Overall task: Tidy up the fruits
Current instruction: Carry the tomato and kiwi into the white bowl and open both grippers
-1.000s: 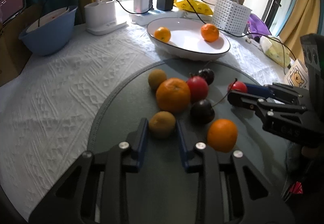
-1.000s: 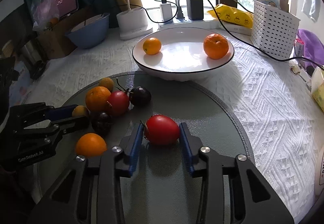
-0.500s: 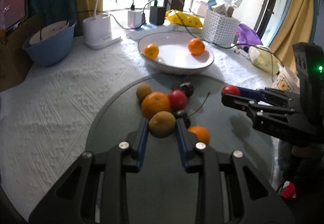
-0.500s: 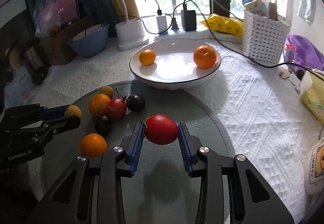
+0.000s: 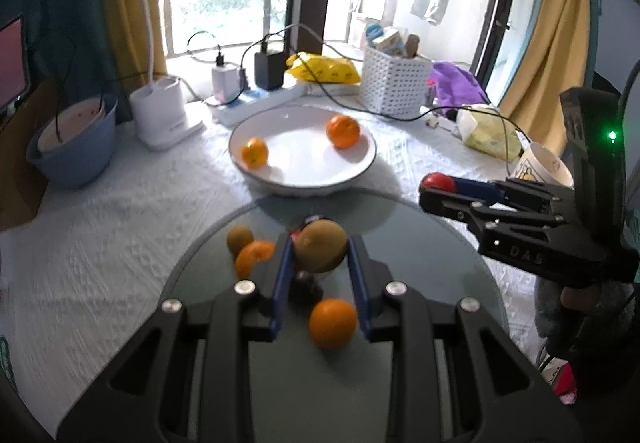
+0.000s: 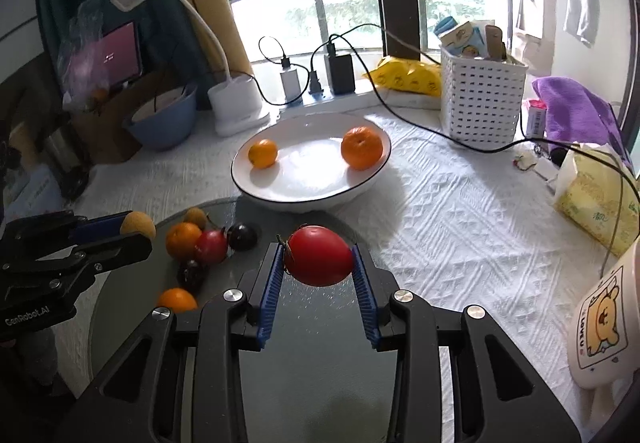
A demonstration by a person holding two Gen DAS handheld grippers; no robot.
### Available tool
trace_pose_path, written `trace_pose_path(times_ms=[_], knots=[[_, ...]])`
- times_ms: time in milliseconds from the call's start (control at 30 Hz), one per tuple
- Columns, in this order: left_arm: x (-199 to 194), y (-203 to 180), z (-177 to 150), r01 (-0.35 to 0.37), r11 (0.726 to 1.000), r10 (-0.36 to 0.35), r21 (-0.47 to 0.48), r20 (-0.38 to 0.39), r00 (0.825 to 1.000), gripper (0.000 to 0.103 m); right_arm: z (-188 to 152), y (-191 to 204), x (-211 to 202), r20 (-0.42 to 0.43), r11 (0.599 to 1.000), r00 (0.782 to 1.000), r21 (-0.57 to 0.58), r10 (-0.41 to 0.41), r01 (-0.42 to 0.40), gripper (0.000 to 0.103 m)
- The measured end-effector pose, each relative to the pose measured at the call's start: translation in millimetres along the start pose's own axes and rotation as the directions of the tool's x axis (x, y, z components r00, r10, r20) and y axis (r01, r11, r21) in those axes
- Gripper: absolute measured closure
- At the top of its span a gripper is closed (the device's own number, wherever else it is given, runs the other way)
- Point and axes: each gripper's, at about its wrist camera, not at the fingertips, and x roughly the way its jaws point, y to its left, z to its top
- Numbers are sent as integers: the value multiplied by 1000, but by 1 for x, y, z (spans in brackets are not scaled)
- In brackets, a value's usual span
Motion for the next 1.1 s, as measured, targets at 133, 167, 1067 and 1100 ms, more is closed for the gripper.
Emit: trace_pose_path(times_ms=[133,167,1067,1100], knots=[[6,-2,12,7,1000,-7,21,19,1000,74,9,2,2,8,1000,1000,-17,4,-4,66],[8,-2,15,7,1000,-8,23,22,1000,74,11,3,3,11,1000,1000,-22,6,-6,66],[79,21,58,-25,999,25,25,-6,1000,74,59,-1,60,25,998,1000,-63,11,-10,66],[81,21,59,-30,999,30,30,-7,1000,74,59,-2,62,22,998,1000,-63,11,-9,66]])
